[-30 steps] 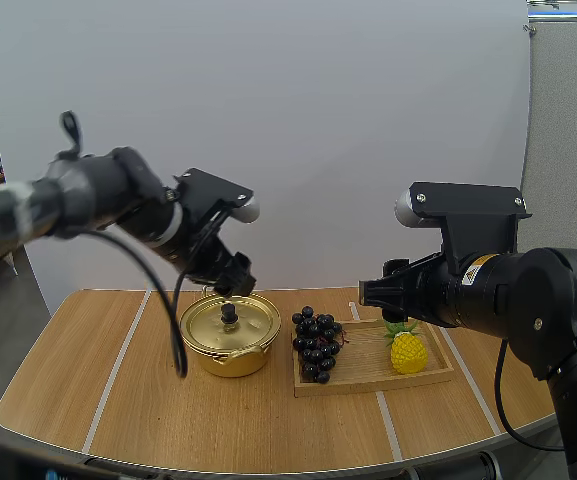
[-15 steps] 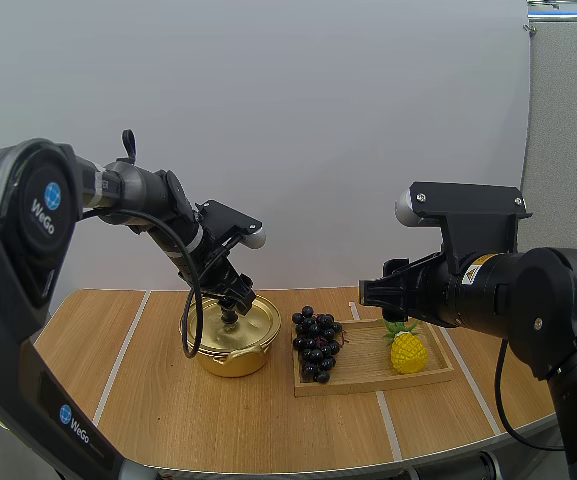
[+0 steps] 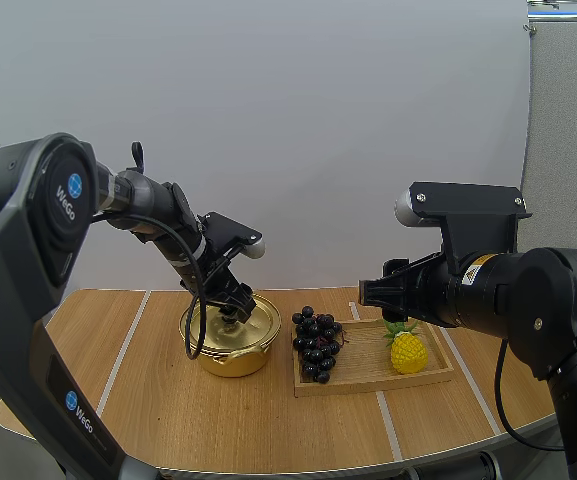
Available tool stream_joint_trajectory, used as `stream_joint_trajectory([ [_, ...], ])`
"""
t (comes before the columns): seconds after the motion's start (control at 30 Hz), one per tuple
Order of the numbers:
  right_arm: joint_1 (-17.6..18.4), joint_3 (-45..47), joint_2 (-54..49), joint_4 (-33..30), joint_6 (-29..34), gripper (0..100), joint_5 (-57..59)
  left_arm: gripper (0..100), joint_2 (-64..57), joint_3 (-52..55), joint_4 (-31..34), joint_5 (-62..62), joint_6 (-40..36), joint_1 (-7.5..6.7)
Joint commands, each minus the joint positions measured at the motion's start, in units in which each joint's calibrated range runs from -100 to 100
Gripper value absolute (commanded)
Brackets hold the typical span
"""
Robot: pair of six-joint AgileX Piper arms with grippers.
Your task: Open the pot, put the pineapple inside, and close it
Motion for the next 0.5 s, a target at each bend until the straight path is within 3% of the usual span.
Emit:
stream_joint_trajectory([
  [0.0, -0.2, -0.3, 0.1, 0.1, -0.1, 100, -0.5, 90, 0.3, -0.6, -0.2, -1.5, -0.6, -0.23],
  [0.1, -0.2, -0.3, 0.1, 0.1, -0.1, 100, -0.5, 55, 0.3, -0.6, -0.2, -1.5, -0.6, -0.23],
  [0.17, -0.2, -0.3, 0.1, 0.1, -0.1, 100, -0.5, 20, 0.3, -0.6, -0.1, -1.3, -0.6, -0.23],
  [0.23, -0.2, -0.3, 0.1, 0.1, -0.1, 100, -0.5, 0, 0.3, -0.6, 0.2, -0.9, -0.6, -0.23],
  [0.47, -0.2, -0.3, 0.1, 0.1, -0.1, 100, -0.5, 0, -1.1, -0.9, 0.2, -0.6, -0.6, -0.23],
])
